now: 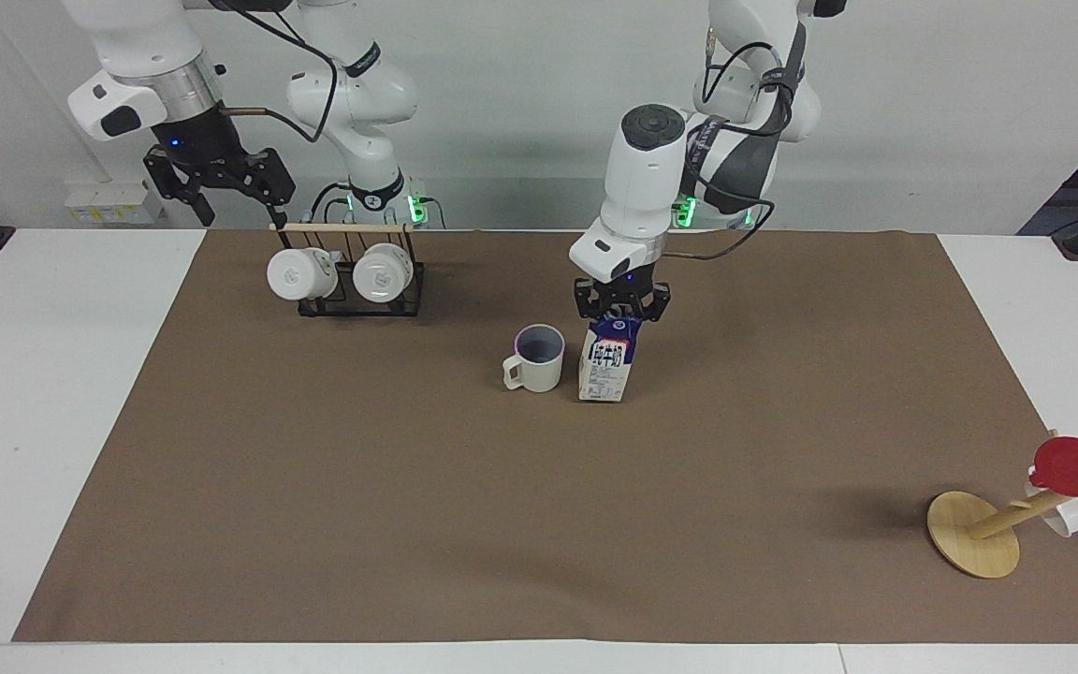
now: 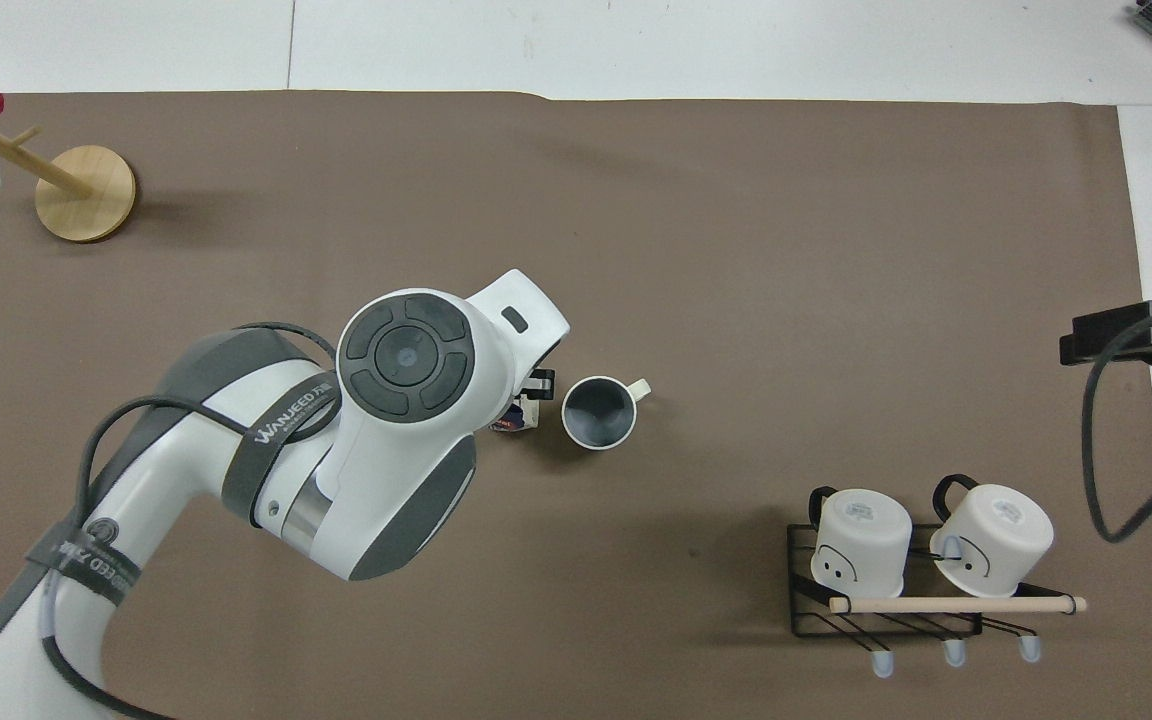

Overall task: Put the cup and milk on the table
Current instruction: 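Carry the milk carton with the left gripper beside the white mug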

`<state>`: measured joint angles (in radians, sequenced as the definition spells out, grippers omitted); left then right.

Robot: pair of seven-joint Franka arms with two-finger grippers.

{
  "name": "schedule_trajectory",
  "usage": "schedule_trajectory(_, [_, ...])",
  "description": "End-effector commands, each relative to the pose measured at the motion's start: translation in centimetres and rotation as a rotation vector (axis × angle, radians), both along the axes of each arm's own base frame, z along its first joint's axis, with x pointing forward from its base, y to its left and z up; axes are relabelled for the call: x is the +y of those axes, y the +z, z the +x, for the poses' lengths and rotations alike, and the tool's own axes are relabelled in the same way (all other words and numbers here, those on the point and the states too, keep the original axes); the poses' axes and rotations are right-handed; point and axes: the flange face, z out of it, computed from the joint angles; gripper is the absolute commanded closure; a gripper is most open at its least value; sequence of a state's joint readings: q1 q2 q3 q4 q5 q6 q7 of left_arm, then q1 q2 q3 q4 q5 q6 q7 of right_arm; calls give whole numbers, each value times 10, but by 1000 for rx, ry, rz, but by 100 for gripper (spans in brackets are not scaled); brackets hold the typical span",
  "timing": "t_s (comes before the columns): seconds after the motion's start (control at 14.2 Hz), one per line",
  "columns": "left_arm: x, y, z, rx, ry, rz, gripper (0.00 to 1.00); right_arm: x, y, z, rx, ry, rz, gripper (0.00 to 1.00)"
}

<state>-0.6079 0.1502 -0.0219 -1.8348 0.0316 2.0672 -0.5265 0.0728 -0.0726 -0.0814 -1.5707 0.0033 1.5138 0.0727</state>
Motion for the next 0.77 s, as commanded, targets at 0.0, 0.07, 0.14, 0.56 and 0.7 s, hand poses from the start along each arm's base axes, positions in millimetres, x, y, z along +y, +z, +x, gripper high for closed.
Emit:
schedule_trajectory(0.0, [2,-1,2,-9,12,4,41,-2,0,-5,-2,23,5,0])
schedule_trajectory(0.07, [2,-1,2,-8,14,5,11,-3,0,-5,0,22,7,0])
schedule_trajectory(0.14, [3,-1,3,-5,6,8,0,-3,0,-7,0,28,8,0])
schedule_trajectory(0.56, [42,68,3,-66,45,-29,0,-3,-4,-10,8,28,7,0])
schedule_trajectory(0.7, [88,101,9,-80,66,-26,0,-3,-4,-10,8,30,6,0])
